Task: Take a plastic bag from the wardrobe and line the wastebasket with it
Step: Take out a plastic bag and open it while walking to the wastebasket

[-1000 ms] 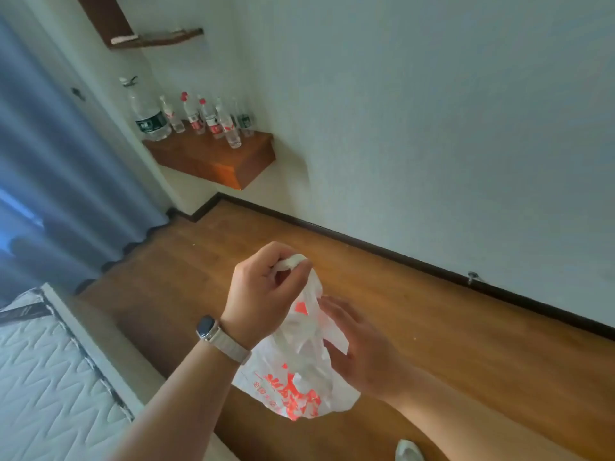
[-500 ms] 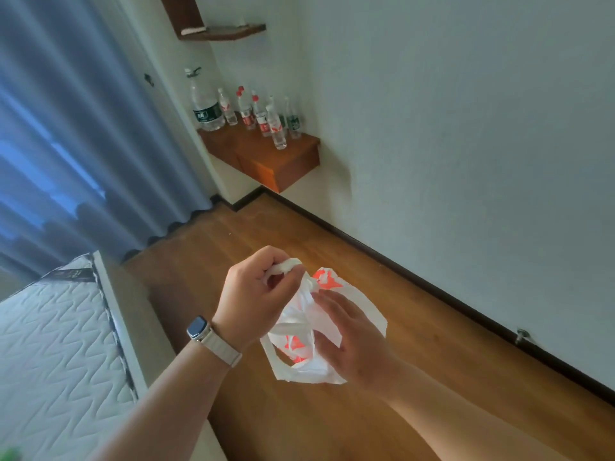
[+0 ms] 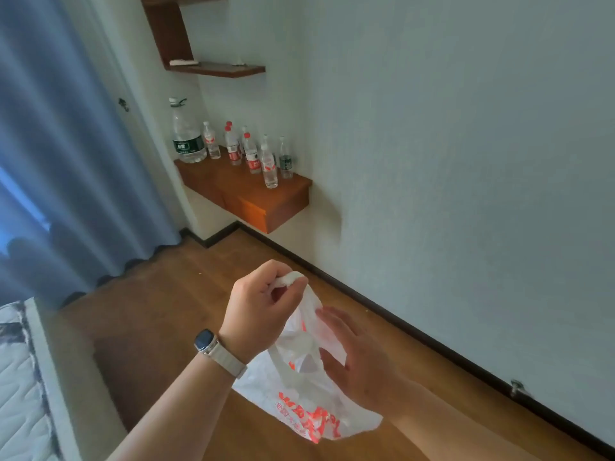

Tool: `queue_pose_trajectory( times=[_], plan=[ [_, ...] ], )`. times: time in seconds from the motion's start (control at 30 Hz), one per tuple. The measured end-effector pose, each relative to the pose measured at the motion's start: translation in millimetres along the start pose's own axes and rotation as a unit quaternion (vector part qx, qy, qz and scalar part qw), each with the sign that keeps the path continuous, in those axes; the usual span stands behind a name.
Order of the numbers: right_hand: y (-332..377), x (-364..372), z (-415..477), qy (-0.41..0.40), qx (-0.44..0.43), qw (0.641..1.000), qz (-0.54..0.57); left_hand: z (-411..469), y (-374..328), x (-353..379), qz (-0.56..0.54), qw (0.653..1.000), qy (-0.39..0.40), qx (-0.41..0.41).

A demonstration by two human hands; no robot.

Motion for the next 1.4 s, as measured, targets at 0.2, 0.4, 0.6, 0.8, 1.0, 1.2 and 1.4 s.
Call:
queue_pose_trajectory(
  times=[0.2, 0.4, 0.6, 0.8, 1.0, 1.2, 1.4],
  plan=[
    [45, 34, 86, -0.015, -0.002, 0.999, -0.036, 53, 71, -60, -0.015, 1.000, -0.023, 0.009],
    [84, 72, 163, -0.004, -0.032, 0.999, -0.015, 80, 123, -119, 0.004, 0.999, -0.051, 0.003],
    [105, 113, 241, 0.053, -0.067, 0.996, 0.009, 99, 179, -161, 0.042, 0.994, -0.093, -0.051],
    [110, 172, 338, 0.111, -0.103, 0.988, 0.026, 132, 243, -187, 0.101, 0.981, -0.133, -0.101],
    [112, 203, 451, 0.160, -0.162, 0.972, 0.060, 198, 304, -203, 0.156, 0.958, -0.181, -0.158],
    [108, 219, 550, 0.205, -0.222, 0.951, 0.071, 263, 347, -215, 0.226, 0.937, -0.200, -0.178],
    [120, 229, 605, 0.235, -0.266, 0.932, 0.080, 292, 384, -234, 0.242, 0.921, -0.222, -0.209]
  ],
)
Point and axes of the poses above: each hand's wrist, its own z-axis towards the middle knuckle, its own x-axis out of the palm, y = z × x, the point moved 1 cm from there along z, towards the middle knuckle, and after that the axes turned 1 degree about -y, right-handed, at the moved point
